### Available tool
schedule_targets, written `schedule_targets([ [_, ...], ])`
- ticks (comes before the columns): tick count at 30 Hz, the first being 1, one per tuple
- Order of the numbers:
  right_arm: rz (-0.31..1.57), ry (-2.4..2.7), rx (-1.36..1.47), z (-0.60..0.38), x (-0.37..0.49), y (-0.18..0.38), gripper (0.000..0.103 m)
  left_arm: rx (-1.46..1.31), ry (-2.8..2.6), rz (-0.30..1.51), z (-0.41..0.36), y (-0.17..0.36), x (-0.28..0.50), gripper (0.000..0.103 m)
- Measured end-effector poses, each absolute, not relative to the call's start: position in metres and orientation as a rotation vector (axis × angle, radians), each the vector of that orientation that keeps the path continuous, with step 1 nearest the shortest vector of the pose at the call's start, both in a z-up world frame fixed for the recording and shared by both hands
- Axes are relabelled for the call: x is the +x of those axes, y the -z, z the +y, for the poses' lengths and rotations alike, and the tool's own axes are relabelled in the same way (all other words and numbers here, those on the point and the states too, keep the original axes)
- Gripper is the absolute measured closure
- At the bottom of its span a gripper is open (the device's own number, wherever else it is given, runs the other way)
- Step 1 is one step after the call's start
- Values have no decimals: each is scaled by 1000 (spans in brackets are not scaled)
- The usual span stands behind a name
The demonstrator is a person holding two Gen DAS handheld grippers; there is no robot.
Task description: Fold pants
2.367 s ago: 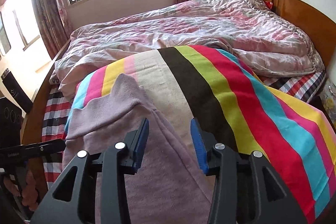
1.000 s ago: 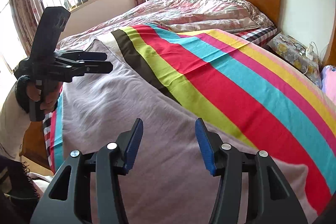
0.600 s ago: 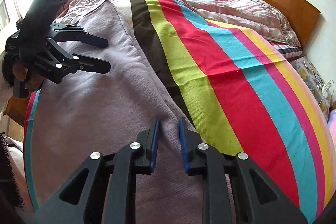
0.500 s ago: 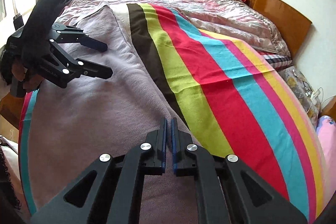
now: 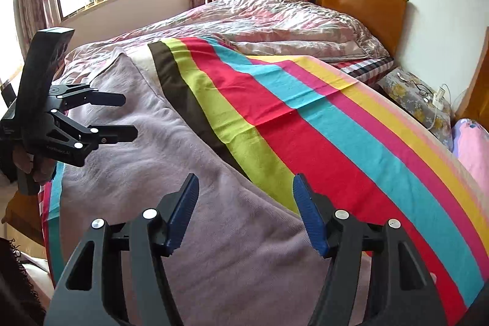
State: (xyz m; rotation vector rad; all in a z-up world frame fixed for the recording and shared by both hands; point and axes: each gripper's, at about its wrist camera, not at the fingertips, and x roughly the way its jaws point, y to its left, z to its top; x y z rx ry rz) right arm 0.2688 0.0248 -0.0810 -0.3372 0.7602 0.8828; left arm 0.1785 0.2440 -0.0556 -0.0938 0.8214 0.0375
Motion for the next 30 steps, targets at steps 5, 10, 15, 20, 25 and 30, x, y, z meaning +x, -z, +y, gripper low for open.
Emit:
schedule_targets([
  [5, 876, -746, -253, -21, 286, 104, 43, -34, -4, 937, 224, 86, 201, 10],
  [10, 865, -595, -111, -71, 308, 95, 47, -32, -73, 974, 224, 90, 208, 4],
  [15, 763, -540, -86, -128, 268, 59, 38, -33, -24, 887, 172, 39, 202, 5],
  [20, 790, -336, -83, -213, 236, 55, 32, 84, 319, 839, 44, 18, 229, 1],
  [25, 844, -144, -7, -309, 215, 65, 26, 137, 474, 894, -51, 53, 268, 2],
  [30, 914, -124, -61, -349, 203, 110, 25, 209, 430, 927, -77, 91, 283, 1],
])
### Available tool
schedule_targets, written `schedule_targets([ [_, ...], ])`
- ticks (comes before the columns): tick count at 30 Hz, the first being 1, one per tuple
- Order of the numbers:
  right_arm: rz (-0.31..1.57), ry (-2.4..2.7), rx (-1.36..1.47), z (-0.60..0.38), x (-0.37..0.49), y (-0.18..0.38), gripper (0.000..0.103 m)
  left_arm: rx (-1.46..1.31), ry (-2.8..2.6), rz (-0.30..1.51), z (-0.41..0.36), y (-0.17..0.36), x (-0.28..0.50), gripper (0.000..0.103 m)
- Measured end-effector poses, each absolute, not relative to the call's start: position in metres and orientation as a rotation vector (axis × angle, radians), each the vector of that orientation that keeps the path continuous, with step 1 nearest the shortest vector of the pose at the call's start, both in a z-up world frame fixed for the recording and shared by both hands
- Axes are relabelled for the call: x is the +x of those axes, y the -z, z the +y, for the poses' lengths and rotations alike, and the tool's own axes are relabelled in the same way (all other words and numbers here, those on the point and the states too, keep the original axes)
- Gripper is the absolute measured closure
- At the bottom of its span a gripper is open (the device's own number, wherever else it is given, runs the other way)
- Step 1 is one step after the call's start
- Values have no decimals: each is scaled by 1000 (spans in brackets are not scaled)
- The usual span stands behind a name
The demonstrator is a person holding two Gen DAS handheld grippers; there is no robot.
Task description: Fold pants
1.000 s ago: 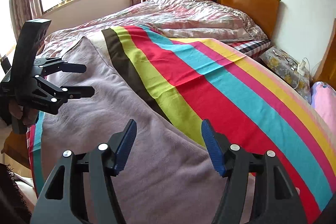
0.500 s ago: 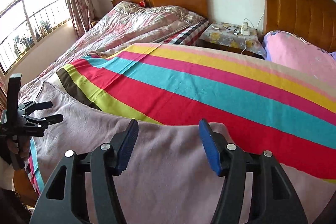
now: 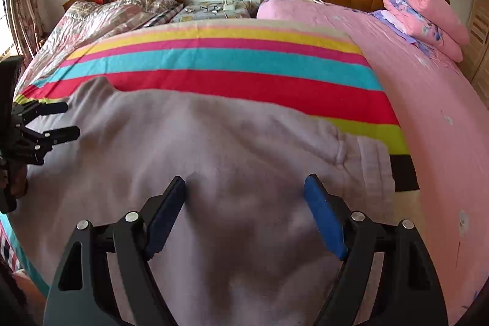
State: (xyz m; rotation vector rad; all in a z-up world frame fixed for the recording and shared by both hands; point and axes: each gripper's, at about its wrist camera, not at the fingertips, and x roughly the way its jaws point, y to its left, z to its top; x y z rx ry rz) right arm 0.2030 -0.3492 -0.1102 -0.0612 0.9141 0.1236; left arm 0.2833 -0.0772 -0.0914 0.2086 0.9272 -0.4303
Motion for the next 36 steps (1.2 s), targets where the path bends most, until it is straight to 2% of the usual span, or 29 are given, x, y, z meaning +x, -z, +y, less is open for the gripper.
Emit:
schedule_targets([
  [5, 837, -162, -49, -359, 194, 117, 25, 209, 418, 929, -77, 96, 282, 1],
  [13, 845, -57, -45, -351, 183, 105, 25, 174, 408, 924, -73, 92, 280, 2],
  [16, 772, -45, 10, -331, 158, 83, 23, 137, 382, 854, -55, 66, 265, 2],
  [17, 753, -85, 33, -321, 151, 79, 20, 117, 394, 820, -47, 53, 257, 2],
  [20, 758, -225, 24, -277, 136, 80, 16, 86, 367, 793, -19, 32, 240, 1],
  [26, 849, -399, -129, -198, 135, 100, 15, 32, 251, 888, 45, 48, 200, 1],
  [29, 893, -392, -197, -192, 133, 115, 15, 44, 164, 920, 75, 63, 176, 1],
  [36, 953, -357, -195, -194, 133, 110, 15, 38, 45, 944, 123, 81, 155, 1],
])
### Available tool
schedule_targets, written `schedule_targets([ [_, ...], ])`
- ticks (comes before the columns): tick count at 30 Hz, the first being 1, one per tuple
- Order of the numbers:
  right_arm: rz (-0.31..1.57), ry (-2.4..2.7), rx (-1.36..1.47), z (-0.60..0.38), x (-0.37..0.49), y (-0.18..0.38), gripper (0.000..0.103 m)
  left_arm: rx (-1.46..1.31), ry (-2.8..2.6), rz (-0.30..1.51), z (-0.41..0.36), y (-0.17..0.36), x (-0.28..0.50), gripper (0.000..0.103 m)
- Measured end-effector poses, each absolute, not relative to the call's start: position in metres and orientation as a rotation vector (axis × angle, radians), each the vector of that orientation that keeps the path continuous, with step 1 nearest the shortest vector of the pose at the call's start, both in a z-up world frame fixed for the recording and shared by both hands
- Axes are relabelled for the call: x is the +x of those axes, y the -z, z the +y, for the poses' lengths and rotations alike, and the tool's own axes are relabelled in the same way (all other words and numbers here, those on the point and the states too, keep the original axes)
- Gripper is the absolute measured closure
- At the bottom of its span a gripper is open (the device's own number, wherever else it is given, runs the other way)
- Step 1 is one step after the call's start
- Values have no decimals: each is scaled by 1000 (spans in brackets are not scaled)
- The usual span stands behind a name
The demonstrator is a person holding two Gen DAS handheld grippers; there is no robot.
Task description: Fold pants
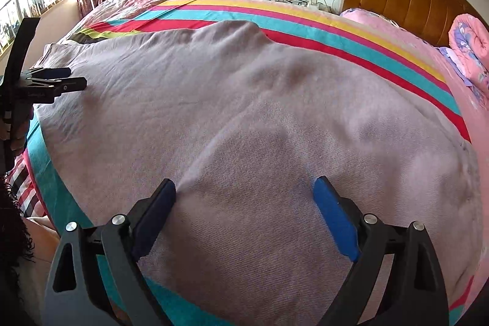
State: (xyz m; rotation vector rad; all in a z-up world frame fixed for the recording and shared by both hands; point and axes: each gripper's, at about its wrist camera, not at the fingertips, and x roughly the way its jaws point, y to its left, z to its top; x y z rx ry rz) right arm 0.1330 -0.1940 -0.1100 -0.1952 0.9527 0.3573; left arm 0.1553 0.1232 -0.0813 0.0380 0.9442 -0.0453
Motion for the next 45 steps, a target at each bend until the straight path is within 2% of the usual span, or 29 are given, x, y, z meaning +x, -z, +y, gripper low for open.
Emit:
schedule_targets([
  [7, 870, -388, -215, -144, 147, 81, 15, 26, 62, 930, 127, 90, 152, 1],
  [14, 947, -462, -303, -97, 154, 116, 14, 27, 79, 926, 128, 91, 148, 1],
  [16, 933, -482, -244, -108, 151, 119, 11, 32, 79, 925, 127, 91, 147, 1],
  [22, 991, -468, -301, -101, 151, 111, 11, 19, 90, 925, 129, 91, 149, 1],
  [29, 854, -561, -335, -43, 183, 92, 11, -11, 96, 918, 134, 87, 145, 1],
  [33, 897, -542, -340, -28, 200, 109, 11, -166, 132, 831, 169, 63, 118, 1],
  [37, 943, -554, -326, -27, 204, 112, 11, -431, 31, 728, 248, 48, 74, 1],
  [41, 864, -653, -320, 5, 211, 87, 11, -717, -186, 611, 342, 53, 27, 2],
  [45, 825, -895, -371, 82, 209, 78, 11, -1016, -262, 525, 410, 75, 3, 2],
])
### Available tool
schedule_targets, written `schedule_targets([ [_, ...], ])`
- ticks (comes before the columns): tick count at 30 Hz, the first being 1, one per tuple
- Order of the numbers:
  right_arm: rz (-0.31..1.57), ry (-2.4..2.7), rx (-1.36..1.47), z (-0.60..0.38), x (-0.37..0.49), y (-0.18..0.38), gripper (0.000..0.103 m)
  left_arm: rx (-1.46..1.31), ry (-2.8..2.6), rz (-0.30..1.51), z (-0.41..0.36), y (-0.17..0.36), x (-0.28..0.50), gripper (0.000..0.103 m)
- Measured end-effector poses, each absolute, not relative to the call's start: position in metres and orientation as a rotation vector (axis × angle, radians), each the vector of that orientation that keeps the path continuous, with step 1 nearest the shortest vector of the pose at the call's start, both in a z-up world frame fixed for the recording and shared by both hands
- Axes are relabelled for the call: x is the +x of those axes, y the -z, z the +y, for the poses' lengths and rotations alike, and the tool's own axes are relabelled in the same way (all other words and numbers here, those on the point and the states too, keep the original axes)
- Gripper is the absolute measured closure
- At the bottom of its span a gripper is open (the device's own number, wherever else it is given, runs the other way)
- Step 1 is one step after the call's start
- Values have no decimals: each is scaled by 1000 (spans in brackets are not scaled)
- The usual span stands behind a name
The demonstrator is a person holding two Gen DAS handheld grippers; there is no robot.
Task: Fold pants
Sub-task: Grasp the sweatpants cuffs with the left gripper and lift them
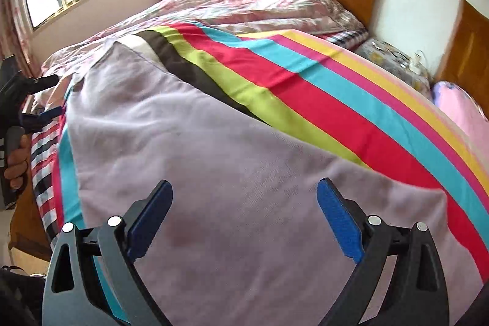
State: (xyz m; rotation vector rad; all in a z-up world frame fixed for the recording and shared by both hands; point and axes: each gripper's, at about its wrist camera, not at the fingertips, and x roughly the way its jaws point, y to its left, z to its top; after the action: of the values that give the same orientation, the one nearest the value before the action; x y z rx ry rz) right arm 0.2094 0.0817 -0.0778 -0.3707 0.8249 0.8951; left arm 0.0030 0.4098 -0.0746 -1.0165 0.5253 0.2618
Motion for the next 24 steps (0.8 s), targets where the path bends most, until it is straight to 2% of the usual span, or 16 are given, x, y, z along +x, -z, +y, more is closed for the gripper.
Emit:
schedule_targets([
  [5, 851, -985, -465, 153, 204, 102, 11, -1122, -260, 495, 442, 88, 3, 2],
  [13, 860, -981, -467, 156, 199, 115, 8, -1199, -196, 450, 459, 101, 5, 4],
  [14, 859, -980, -474, 157, 198, 115, 7, -1193, -193, 442, 460, 100, 6, 9],
  [15, 858, -980, -481, 158, 198, 116, 6, -1189, -187, 433, 464, 98, 8, 18],
  [18, 860, -980, -485, 160, 198, 117, 5, -1182, -177, 421, 471, 100, 12, 28],
  [24, 859, -981, -484, 159, 200, 117, 5, -1247, -120, 292, 489, 112, 5, 30],
])
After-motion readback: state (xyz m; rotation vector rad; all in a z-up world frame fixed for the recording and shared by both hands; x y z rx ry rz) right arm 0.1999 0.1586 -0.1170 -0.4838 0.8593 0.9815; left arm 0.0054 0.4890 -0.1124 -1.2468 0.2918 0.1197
